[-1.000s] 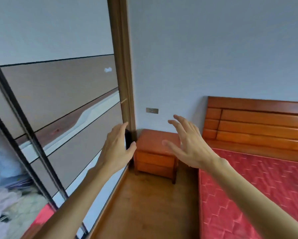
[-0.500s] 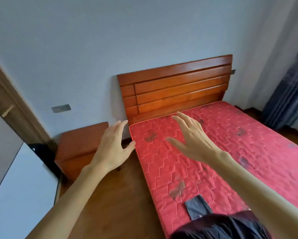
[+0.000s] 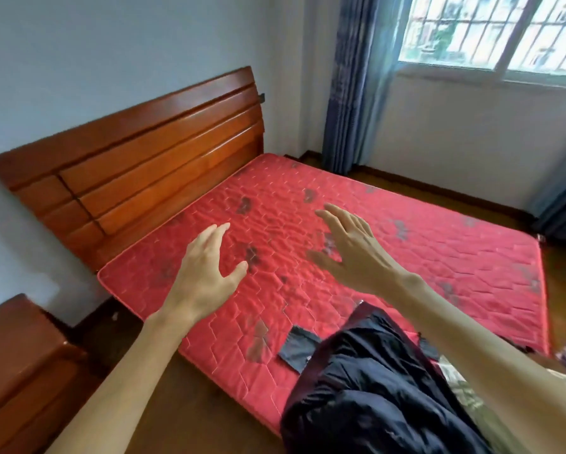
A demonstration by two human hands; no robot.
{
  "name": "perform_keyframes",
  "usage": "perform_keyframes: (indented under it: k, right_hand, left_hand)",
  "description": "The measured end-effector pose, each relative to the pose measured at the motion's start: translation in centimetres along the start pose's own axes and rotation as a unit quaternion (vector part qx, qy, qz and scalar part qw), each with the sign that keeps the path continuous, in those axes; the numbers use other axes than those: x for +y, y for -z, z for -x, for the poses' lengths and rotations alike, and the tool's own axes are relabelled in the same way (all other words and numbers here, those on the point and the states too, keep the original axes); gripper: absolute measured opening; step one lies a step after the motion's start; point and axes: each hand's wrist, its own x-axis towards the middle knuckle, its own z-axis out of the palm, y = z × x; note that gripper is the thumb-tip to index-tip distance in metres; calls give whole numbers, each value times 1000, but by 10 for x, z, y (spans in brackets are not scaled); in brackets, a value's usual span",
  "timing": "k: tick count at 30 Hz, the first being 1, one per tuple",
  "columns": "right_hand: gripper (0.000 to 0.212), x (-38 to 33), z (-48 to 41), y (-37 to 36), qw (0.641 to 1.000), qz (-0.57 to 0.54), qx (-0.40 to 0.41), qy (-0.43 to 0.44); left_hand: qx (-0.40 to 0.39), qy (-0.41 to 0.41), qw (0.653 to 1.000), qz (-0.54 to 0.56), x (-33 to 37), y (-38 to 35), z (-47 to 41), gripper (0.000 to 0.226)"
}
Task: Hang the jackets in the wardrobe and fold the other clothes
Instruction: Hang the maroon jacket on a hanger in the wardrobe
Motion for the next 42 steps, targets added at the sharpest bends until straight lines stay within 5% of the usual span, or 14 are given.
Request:
perform_keyframes:
  k: [13,18,24,33,37,42]
  right_hand:
    - [88,164,128,12,970,26,0,-242]
    - [75,233,190,-34,943,-8,-16,-333]
    - [65,296,295,-117,878,-67,-142,-452]
    - [62,319,438,-221,720,-144,-332,-593]
    - [43,302,436,-270,668,-246,-366,-599]
    - [42,247,421,-333,668,-316,-430,-518]
  left_hand:
    - [-210,-145,966,29,110,-195,-71,79]
    - [-329,-147,933,-5,138,-296,-68,77]
    - [-466,-123,874,-57,149,-418,-26,73]
    - [-582,-56,796,-156,127,-516,43,67]
    - [-591,-26,787,-173,118,-540,58,65]
    - [-614,-47,764,-193,108,-566,79,61]
